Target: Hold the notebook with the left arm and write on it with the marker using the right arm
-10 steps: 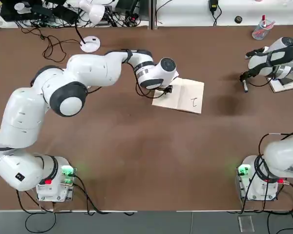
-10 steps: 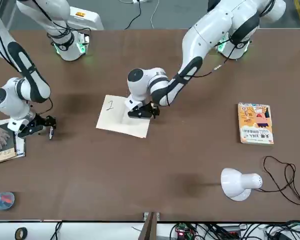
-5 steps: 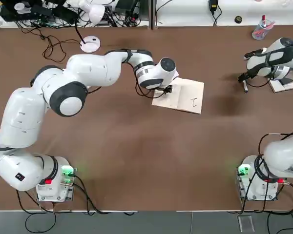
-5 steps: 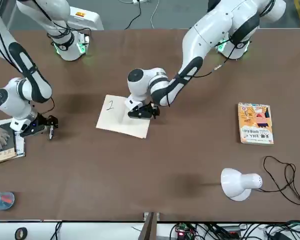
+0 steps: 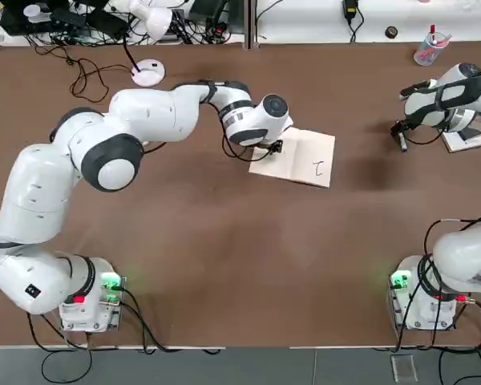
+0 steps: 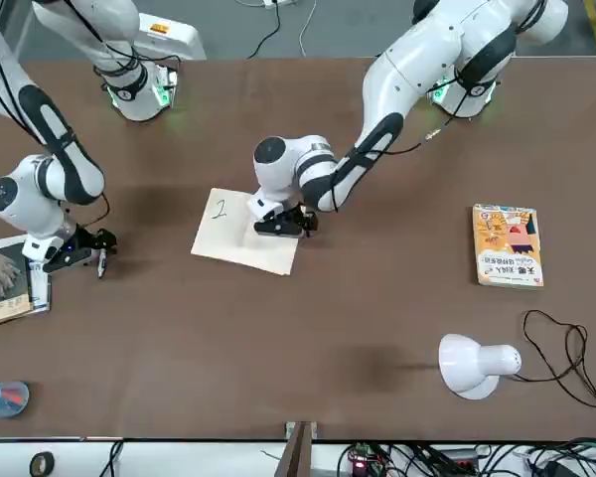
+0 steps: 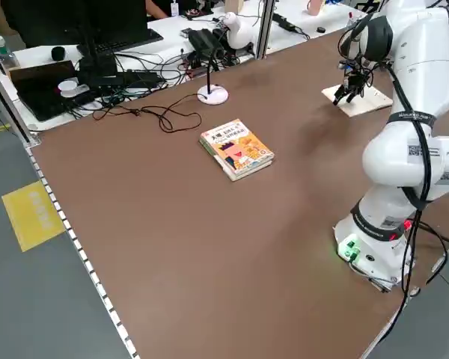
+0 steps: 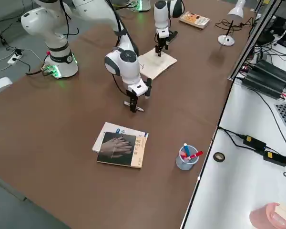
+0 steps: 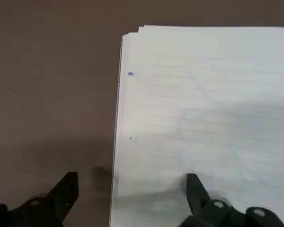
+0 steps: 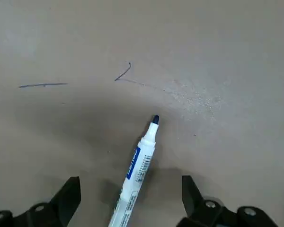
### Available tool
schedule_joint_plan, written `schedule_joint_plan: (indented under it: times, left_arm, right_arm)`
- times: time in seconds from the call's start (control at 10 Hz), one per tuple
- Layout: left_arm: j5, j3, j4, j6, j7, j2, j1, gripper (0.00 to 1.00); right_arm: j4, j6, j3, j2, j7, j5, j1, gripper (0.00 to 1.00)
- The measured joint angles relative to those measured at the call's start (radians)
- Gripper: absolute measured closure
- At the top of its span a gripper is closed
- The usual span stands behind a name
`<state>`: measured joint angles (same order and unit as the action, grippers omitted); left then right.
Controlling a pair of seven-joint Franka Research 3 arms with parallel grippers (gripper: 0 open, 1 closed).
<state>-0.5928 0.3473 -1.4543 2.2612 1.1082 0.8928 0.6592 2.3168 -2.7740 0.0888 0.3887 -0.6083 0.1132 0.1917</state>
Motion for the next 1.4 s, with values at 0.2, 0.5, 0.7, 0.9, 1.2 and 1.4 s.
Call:
schedule_joint_plan:
  times: [0.2, 0.5, 0.7, 0.9, 1.2, 1.4]
  left_arm:
    - [0.0, 0.0, 0.0, 0.0, -0.001, 0.0, 0.0, 0.0]
    - [0.0, 0.0, 0.0, 0.0, -0.001, 0.0, 0.0, 0.0]
    - [0.0, 0.0, 0.0, 0.0, -0.001, 0.0, 0.0, 0.0]
    - [0.0, 0.0, 0.0, 0.0, -0.001, 0.0, 0.0, 0.0]
    - [0.0, 0.0, 0.0, 0.0, -0.001, 0.0, 0.0, 0.0]
    - [0.0, 0.0, 0.0, 0.0, -0.001, 0.0, 0.0, 0.0]
  right_arm:
    - [0.0, 0.0, -0.002, 0.003, 0.0, 0.0, 0.001, 0.05]
    - [0.001, 0.0, -0.005, 0.011, 0.0, 0.0, 0.004, 0.05]
    - [0.002, -0.001, -0.006, 0.014, 0.0, 0.0, 0.004, 0.06]
    - [0.006, -0.001, -0.006, 0.014, 0.0, 0.0, 0.004, 0.07]
    - [0.013, -0.001, -0.006, 0.014, -0.001, 0.0, 0.004, 0.09]
    - [0.015, -0.001, -0.006, 0.014, -0.002, 0.0, 0.004, 0.14]
